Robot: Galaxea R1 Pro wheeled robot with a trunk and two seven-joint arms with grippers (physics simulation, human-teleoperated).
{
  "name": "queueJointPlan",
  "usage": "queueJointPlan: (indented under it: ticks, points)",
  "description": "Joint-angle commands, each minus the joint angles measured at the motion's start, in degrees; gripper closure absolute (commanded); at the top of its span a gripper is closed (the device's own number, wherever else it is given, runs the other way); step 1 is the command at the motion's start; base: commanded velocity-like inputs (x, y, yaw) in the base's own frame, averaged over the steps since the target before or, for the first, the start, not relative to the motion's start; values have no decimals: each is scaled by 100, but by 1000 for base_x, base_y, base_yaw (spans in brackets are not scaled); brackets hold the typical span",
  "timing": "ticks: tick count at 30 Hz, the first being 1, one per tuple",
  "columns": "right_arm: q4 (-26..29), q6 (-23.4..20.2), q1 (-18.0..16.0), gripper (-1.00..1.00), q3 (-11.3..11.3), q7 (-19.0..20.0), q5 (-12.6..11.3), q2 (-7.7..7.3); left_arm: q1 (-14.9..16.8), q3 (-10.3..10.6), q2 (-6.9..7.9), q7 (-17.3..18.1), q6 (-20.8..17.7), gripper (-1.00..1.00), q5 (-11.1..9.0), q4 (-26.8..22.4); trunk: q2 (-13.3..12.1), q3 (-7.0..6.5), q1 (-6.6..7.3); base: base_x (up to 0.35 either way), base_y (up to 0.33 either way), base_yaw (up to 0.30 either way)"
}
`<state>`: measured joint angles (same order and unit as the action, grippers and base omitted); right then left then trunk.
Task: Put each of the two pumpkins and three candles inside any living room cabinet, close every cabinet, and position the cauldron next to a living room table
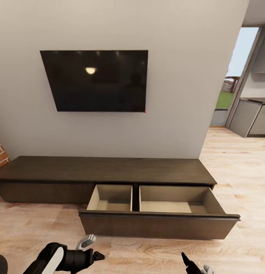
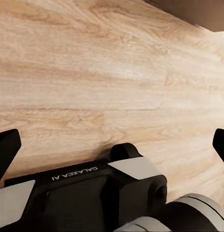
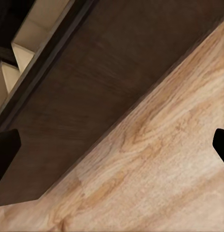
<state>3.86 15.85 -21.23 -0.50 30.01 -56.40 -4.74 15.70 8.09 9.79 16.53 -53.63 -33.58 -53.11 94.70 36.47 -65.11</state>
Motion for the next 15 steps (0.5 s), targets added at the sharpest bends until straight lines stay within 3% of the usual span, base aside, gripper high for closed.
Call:
queueJointPlan:
  ticks: [1,4,8,13,15]
  points:
    - [-13,16,-4,-100,-8,26,-23,0,3,-15,8,17,98,-100,30,104,-39,-13,23,0,0,0]
    - [-121,124,-4,-100,-10,23,39,0,3,-49,32,-36,421,-100,34,452,-159,-70,89,0,0,56]
    - [-200,407,-4,-100,-4,-12,231,8,3,-57,25,-397,777,-100,35,726,-320,-158,177,0,0,162]
    - [-225,578,-4,-100,-5,-209,339,31,3,-66,7,-1430,1357,-100,-1,978,-520,-273,287,0,0,212]
    - [-227,588,-4,-100,-4,-233,345,33,3,-63,0,-1586,1575,-100,-5,1156,-600,-320,331,0,0,222]
